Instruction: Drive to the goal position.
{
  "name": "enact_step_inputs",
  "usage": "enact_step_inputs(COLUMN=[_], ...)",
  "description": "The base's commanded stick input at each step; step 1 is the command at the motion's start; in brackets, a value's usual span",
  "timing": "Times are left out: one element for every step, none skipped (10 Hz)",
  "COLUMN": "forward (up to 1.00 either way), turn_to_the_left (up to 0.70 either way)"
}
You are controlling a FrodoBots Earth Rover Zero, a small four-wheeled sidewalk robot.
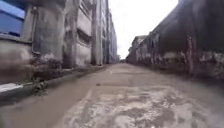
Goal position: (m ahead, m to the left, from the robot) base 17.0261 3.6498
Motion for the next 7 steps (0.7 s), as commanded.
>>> enact_step_inputs(forward=[0.5, 0.5, 0.5, 0.5, 0.5, 0.5, 0.5], turn_to_the_left=[0.0, 0.0, 0.0, 0.0, 0.0, 0.0, 0.0])
